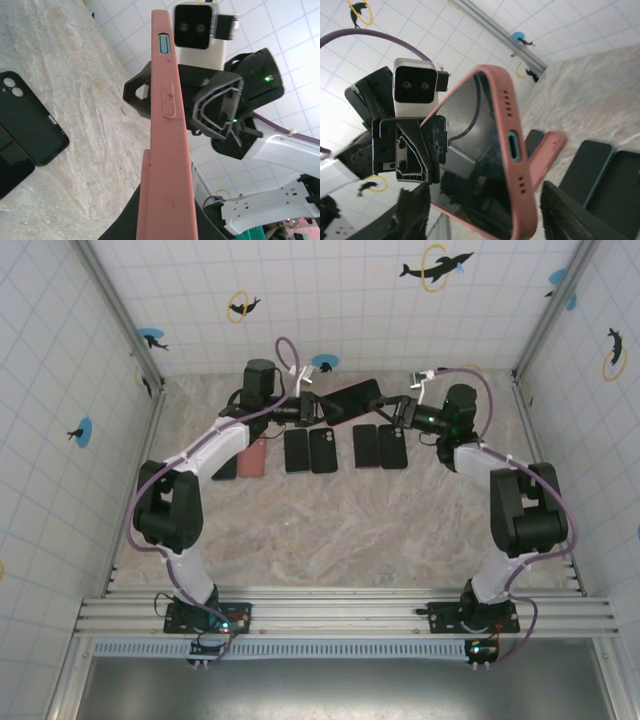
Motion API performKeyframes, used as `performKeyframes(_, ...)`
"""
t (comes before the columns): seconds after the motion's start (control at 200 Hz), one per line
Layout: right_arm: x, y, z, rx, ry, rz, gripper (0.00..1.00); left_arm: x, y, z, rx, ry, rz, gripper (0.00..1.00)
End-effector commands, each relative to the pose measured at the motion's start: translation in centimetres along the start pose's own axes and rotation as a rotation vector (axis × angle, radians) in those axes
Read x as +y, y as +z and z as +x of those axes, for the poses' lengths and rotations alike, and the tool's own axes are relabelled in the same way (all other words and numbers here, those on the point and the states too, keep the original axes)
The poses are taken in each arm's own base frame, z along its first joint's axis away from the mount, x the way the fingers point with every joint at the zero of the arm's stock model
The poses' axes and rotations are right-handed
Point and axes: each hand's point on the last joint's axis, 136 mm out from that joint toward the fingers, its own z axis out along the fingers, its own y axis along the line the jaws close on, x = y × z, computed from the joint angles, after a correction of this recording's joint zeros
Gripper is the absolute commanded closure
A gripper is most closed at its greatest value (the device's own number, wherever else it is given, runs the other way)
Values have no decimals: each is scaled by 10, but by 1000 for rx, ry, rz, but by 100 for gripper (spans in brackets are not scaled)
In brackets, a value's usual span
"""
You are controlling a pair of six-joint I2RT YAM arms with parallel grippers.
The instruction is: Take the phone out of the phone case
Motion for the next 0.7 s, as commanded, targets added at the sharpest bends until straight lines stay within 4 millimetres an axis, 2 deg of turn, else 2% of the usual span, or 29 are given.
performKeyframes(0.0, 33, 5, -17, -5, -69, -133, 48, -47, -10, -8, -7, 109, 102, 100)
performKeyframes(0.295, 55, 3, -38, -115, -4, -279, 71, -45, -8, -5, 17, 67, 137, 96)
performKeyframes(0.375, 59, 7, -38, -99, 3, -310, 79, -42, -7, -5, 19, 59, 127, 96)
performKeyframes(0.48, 62, 10, -36, -90, 11, -327, 84, -40, -6, -10, 4, 61, 117, 95)
performKeyframes(0.571, 61, 9, -37, -100, 18, -322, 90, -39, -6, -14, -16, 62, 102, 89)
performKeyframes(0.636, 60, 7, -40, -121, 26, -316, 89, -37, -7, -18, -33, 57, 86, 83)
performKeyframes(0.696, 61, 7, -43, -141, 34, -313, 92, -34, -7, -21, -47, 46, 69, 72)
